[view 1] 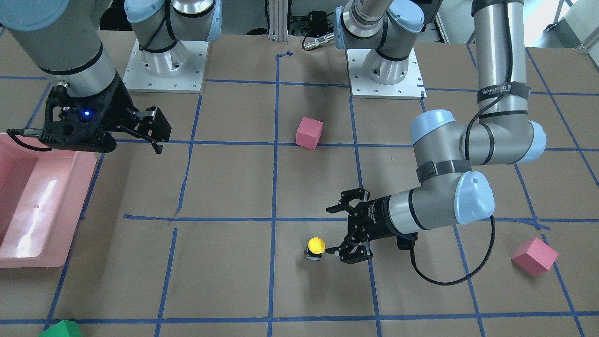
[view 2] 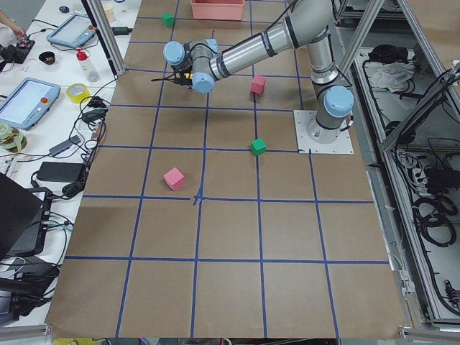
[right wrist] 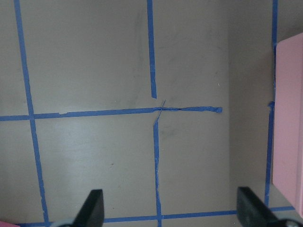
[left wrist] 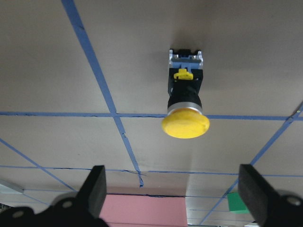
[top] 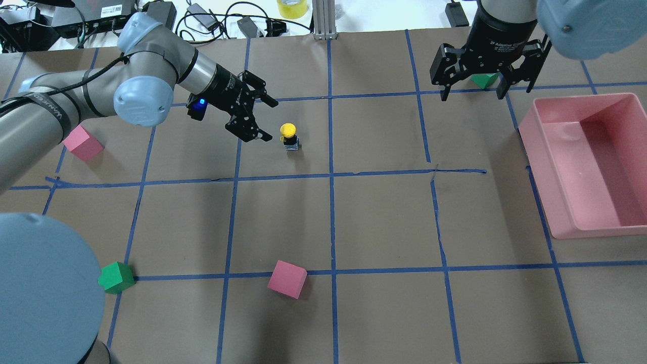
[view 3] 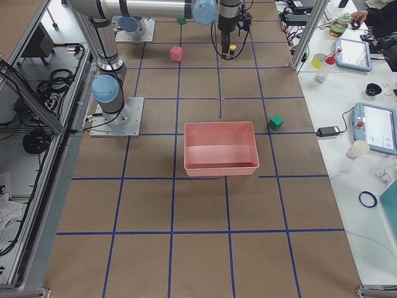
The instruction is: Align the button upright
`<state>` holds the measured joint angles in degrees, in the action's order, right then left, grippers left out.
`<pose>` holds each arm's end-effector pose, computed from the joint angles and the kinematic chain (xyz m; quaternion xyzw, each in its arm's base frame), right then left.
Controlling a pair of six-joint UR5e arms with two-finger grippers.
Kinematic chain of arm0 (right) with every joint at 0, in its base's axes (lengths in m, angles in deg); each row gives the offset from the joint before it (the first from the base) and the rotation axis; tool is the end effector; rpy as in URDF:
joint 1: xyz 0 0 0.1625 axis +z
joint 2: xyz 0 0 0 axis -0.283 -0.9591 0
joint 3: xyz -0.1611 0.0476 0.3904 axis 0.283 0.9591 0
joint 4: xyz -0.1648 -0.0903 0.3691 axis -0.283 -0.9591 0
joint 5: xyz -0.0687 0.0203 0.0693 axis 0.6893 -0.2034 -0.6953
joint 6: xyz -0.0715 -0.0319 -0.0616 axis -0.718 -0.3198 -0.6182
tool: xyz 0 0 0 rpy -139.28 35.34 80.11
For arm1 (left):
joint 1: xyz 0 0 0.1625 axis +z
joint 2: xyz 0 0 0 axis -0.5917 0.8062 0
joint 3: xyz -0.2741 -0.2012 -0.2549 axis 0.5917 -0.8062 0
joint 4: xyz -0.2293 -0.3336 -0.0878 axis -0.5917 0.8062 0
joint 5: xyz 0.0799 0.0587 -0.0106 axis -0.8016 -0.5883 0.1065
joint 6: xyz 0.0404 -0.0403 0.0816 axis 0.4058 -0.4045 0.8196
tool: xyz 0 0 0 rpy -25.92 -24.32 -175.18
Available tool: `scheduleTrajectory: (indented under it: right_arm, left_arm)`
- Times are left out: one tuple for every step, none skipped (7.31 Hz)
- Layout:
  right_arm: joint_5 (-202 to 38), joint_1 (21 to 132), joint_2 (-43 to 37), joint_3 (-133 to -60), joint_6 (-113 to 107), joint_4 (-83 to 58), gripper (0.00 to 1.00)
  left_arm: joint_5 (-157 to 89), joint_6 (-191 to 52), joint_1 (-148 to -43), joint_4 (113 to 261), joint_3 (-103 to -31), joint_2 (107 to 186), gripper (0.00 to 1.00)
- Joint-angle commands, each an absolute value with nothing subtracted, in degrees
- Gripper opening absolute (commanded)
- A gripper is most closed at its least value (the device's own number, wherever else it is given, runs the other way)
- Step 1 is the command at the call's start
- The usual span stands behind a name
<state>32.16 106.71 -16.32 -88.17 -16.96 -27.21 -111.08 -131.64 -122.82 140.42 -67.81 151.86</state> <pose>0.1331 -0.5415 0.4728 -0.0205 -0.9997 -0.0048 0.0132 -0.1518 -0.6304 0.2788 0.6274 -0.7185 -0.2181 0.2060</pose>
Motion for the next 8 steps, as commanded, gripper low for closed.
scheduleTrajectory:
  right_arm:
    - [32.16, 106.7, -16.43, -87.83, -16.96, -26.91, 1.0]
    - [32.16, 106.7, -16.43, -87.92, -16.96, -26.21, 1.0]
    - [32.16, 106.7, -16.43, -87.92, -16.61, -26.12, 1.0]
    - [32.16, 106.7, -16.43, -88.09, -16.6, -26.2, 1.0]
    - [32.16, 106.7, -16.43, -88.09, -16.6, -26.12, 1.0]
    - [32.16, 106.79, -16.43, -88.27, -16.6, -26.2, 1.0]
    - [32.16, 106.79, -16.43, -88.27, -16.6, -26.12, 1.0]
    - [32.24, 106.79, -16.43, -88.27, -16.6, -26.12, 1.0]
  left_arm:
    - [-114.74, -125.73, -123.38, 141.52, -68.36, 144.13, 0.99]
    - [-120.41, -120.03, -123.2, 144.83, -68.01, 140.61, 0.99]
    - [-126.73, -110.06, -123.12, 149.65, -67.58, 138.05, 1.0]
    - [-133.4, -100.04, -123.11, 153.18, -67.22, 135.5, 1.0]
    - [-138.08, -89.41, -123.2, 156.0, -66.78, 133.13, 1.0]
    - [-143.52, -77.64, -123.29, 157.94, -66.0, 131.45, 1.0]
    - [-146.19, -69.87, -123.38, 159.44, -65.47, 129.6, 1.0]
    - [-146.56, -63.53, -123.46, 160.76, -65.38, 127.41, 1.0]
